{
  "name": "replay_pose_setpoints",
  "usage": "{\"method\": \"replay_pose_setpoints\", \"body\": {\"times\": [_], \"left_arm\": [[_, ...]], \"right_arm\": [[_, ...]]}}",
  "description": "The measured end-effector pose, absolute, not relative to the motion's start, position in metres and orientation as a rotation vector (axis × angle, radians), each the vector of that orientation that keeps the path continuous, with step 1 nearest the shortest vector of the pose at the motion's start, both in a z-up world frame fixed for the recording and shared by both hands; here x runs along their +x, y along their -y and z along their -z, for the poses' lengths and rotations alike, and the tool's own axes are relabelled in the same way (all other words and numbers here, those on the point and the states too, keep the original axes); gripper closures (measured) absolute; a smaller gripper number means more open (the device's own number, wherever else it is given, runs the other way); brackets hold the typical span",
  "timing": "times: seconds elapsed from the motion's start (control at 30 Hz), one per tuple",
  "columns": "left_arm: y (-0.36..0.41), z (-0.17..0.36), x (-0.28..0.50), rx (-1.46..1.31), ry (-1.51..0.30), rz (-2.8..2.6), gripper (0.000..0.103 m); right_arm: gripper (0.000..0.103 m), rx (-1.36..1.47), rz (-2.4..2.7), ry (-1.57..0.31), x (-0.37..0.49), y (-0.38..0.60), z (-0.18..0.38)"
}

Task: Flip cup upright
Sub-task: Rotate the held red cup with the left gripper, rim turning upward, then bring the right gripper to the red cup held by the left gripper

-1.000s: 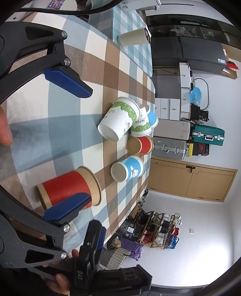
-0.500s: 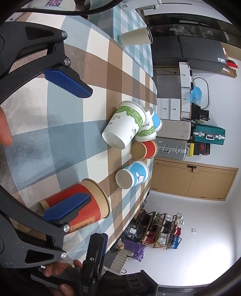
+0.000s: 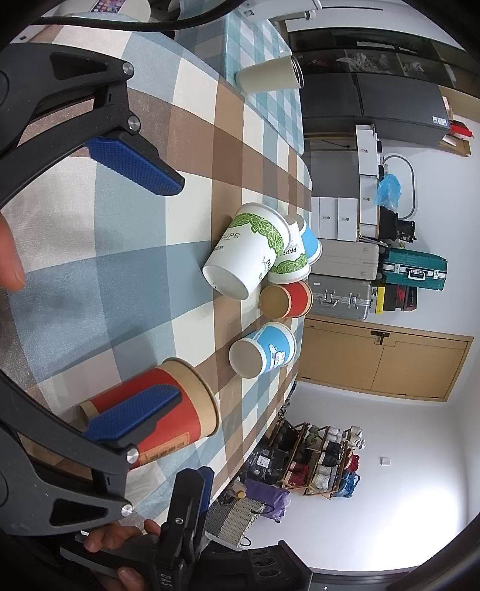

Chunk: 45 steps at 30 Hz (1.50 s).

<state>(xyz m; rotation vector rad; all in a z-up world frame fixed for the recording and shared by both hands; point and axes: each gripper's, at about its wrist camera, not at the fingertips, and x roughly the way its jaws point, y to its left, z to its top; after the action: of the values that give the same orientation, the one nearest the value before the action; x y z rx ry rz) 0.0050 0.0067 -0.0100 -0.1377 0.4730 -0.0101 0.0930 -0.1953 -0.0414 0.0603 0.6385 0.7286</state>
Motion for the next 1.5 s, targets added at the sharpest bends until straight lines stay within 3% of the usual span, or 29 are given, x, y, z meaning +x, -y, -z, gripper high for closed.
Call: {"method": "replay_pose_setpoints", "body": {"times": [0.73, 1.5], "left_arm": [[-0.006, 0.009, 0.004, -0.137, -0.469, 0.008, 0.001], [-0.015, 0.000, 0.001, -0.149, -0.442, -0.001, 0.001]], "right_arm": [[0.000, 0.049, -0.719, -0.667, 0.097, 0.192, 0.045], [0.001, 0.127, -0.792, -1.013, 0.129, 0.155, 0.047]]}}
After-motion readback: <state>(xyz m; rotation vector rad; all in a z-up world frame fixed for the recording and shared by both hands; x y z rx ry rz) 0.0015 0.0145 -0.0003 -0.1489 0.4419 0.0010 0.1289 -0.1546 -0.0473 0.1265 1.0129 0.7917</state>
